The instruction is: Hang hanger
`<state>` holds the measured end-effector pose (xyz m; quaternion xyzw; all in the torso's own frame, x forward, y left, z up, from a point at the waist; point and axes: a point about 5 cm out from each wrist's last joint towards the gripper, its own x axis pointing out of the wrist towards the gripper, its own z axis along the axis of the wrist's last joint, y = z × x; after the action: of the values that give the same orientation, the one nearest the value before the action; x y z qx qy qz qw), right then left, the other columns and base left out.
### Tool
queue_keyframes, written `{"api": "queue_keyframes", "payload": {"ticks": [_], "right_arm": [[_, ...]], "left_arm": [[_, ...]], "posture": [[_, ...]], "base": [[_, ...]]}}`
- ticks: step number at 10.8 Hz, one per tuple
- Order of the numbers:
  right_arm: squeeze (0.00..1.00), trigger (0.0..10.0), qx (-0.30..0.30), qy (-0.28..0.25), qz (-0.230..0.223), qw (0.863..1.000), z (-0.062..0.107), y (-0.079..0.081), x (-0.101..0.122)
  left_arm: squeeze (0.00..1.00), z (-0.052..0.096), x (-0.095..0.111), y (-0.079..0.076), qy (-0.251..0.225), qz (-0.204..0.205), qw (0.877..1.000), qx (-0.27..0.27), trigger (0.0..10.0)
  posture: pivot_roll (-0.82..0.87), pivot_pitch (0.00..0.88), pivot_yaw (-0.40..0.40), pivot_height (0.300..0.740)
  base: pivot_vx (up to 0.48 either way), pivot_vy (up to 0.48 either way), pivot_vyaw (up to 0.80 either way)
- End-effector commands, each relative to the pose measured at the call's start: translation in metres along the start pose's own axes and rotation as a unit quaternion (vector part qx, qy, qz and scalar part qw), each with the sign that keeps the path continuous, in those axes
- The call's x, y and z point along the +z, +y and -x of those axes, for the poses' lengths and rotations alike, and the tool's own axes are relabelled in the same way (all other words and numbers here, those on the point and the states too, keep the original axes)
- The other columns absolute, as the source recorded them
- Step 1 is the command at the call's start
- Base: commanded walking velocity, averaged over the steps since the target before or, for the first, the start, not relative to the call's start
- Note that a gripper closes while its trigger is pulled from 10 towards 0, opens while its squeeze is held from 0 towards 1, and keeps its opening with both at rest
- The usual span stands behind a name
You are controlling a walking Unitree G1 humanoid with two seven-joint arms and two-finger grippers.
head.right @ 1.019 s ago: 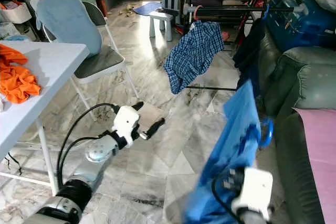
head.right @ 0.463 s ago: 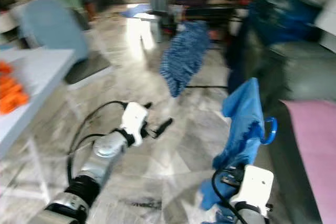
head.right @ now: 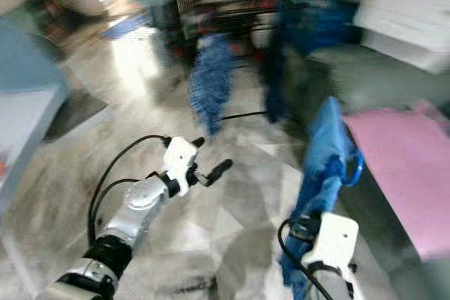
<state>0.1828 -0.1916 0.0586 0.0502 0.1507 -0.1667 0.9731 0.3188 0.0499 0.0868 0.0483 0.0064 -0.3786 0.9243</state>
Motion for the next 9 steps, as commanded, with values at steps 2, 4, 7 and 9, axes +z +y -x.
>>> {"api": "queue_keyframes", "payload": {"ticks": [2,4,7,9], "right_arm": [[0.00,10.0,-0.001,-0.015,0.004,1.000,-0.0017,0.0000,0.0072],[0.00,10.0,-0.002,-0.014,0.002,1.000,0.0000,-0.0006,0.0055],[0.00,10.0,0.005,-0.002,0.017,1.000,0.0017,0.0009,0.0027],[0.00,10.0,0.005,0.002,0.018,1.000,0.0031,-0.0001,0.0010]], "left_arm": [[0.00,-0.0024,0.0014,-0.0042,0.002,-0.008,1.000,-0.004,10.0],[0.00,-0.0013,0.0010,-0.0028,-0.002,0.000,1.000,0.000,10.0],[0.00,-0.0019,0.0032,-0.0009,-0.013,0.023,1.000,-0.005,10.0],[0.00,-0.0027,0.0030,0.0012,-0.012,0.018,1.000,0.013,10.0]], "posture": [[-0.13,0.000,0.085,0.740],[-0.14,0.000,0.085,0.740],[-0.14,0.002,0.085,0.740],[-0.15,0.003,0.082,0.740]], "base": [[0.000,0.202,0.00],[0.000,0.000,0.00],[0.115,0.000,0.00],[0.401,0.000,0.00]]}}
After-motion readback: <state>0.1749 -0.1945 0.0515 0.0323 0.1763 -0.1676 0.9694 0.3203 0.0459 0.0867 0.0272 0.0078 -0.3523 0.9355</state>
